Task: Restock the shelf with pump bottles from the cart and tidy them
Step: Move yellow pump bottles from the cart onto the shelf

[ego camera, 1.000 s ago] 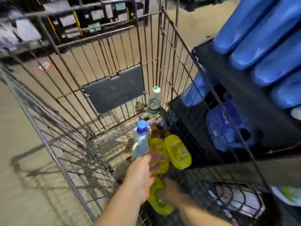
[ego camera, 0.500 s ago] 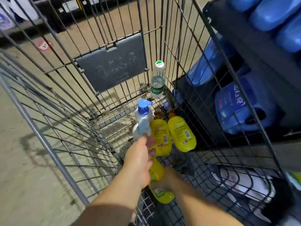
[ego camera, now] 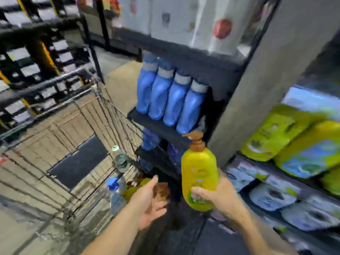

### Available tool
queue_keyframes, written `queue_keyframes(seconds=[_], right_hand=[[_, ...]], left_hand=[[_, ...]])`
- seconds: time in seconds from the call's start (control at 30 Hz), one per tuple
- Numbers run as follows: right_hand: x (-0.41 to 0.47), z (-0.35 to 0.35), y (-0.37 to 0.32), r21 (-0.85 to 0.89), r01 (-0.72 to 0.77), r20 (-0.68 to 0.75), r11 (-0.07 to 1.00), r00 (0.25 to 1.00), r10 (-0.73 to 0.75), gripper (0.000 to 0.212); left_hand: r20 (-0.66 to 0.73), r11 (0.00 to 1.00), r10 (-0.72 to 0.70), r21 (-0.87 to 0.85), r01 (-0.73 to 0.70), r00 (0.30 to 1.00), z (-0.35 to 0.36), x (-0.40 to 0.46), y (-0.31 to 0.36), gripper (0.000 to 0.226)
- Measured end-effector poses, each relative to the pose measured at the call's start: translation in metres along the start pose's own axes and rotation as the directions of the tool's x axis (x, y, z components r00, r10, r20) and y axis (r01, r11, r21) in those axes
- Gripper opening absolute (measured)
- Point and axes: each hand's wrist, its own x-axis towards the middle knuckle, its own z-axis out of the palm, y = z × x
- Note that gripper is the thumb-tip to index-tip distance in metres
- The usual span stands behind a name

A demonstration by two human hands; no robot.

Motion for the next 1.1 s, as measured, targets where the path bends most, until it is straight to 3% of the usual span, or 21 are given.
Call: queue_keyframes(seconds=[0.03, 0.1, 0.17, 0.23, 0.33, 0.4, 0.47, 0.6, 0.83, 1.1], right_hand=[[-0.013, -0.021, -0.015, 0.057, 0.052, -0.033, 0.997, 0.998, -0.05, 0.073], [-0.044, -0.065, -0.042, 0.089, 0.147, -0.111, 0.985, 0.984, -0.137, 0.057], [-0.076, -0.111, -0.064, 0.099, 0.248, -0.203, 0.964, 0.953, -0.225, 0.06], [-0.105, -0.161, -0.074, 0.142, 0.31, -0.329, 0.94, 0.911, -0.25, 0.067], [-0.148, -0.236, -0.09, 0.094, 0.346, -0.484, 0.934, 0.835, -0.261, 0.055], [-0.173, -0.282, -0.102, 0.014, 0.38, -0.562, 0.925, 0.768, -0.307, 0.062], [-0.192, -0.319, -0.114, -0.097, 0.388, -0.636, 0.917, 0.684, -0.357, 0.061], [-0.195, -0.383, -0.122, -0.208, 0.365, -0.707, 0.907, 0.585, -0.398, 0.059], [-0.125, -0.408, -0.123, -0.158, 0.364, -0.73, 0.918, 0.583, -0.357, 0.057], [-0.057, -0.395, -0.129, -0.053, 0.36, -0.744, 0.931, 0.608, -0.278, 0.062]], left_hand=[[0.068, 0.999, -0.007, 0.046, 0.004, 0.998, 0.026, -0.008, 0.006, 0.054], [0.216, 0.991, -0.033, 0.133, 0.004, 0.976, 0.081, -0.023, 0.018, 0.058], [0.356, 0.981, -0.069, 0.196, -0.002, 0.932, 0.138, -0.037, 0.025, 0.06], [0.481, 0.972, -0.076, 0.232, -0.043, 0.874, 0.199, -0.056, 0.03, 0.065], [0.603, 0.947, -0.065, 0.288, -0.141, 0.795, 0.286, -0.085, 0.024, 0.087], [0.655, 0.938, -0.087, 0.307, -0.16, 0.751, 0.335, -0.106, 0.017, 0.073], [0.695, 0.932, -0.082, 0.308, -0.193, 0.715, 0.377, -0.123, 0.011, 0.055], [0.77, 0.927, 0.015, 0.229, -0.298, 0.638, 0.439, -0.148, 0.017, 0.057], [0.736, 0.897, 0.223, 0.102, -0.431, 0.639, 0.492, -0.145, 0.055, 0.059], [0.689, 0.883, 0.279, 0.09, -0.461, 0.669, 0.495, -0.128, 0.081, 0.078]])
